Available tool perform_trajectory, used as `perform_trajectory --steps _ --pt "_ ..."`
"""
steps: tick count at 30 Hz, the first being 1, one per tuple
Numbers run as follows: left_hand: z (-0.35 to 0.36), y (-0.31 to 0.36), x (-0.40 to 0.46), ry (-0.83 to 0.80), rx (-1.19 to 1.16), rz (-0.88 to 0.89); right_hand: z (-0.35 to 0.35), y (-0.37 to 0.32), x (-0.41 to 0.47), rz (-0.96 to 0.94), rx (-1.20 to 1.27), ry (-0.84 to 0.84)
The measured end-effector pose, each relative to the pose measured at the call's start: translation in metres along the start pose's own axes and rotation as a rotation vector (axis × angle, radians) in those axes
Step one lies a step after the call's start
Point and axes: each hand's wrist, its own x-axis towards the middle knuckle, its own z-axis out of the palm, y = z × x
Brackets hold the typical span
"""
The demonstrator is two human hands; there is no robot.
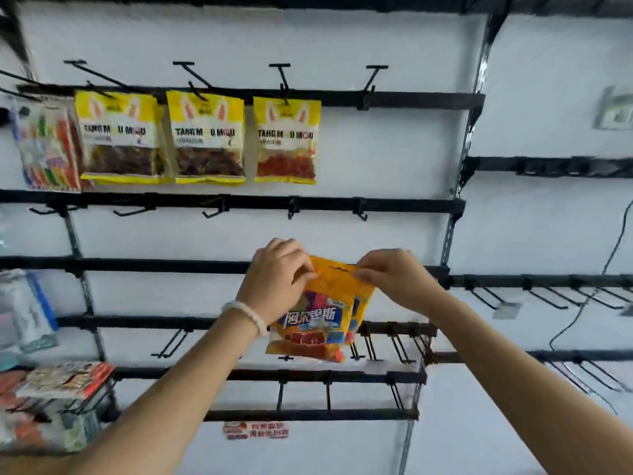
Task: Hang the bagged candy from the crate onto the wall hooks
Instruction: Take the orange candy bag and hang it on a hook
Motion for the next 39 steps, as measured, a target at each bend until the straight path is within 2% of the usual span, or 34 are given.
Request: perform_trajectory --steps 8,19,23,31,39 --pt "0.001 0.024 0.077 0.083 -0.049 -0.016 -0.065 0.007 0.044 -0.067 0.100 0.273" --pt "0.011 -0.021 0.188 0.137 -0.059 -0.051 -0.086 0.009 0.145 -0.098 0.196 0.511" --pt "0.011 -0.032 0.228 0.143 -0.068 -0.075 -0.100 0.004 0.177 -0.113 0.174 0.554" --pt "0.002 -0.031 0.290 0.261 -0.093 -0.011 -0.143 0.002 0.225 -0.169 0.221 0.656" --pt "0.015 -0.043 0.306 0.242 -0.099 -0.073 -0.141 0.013 0.251 -0.184 0.236 0.602"
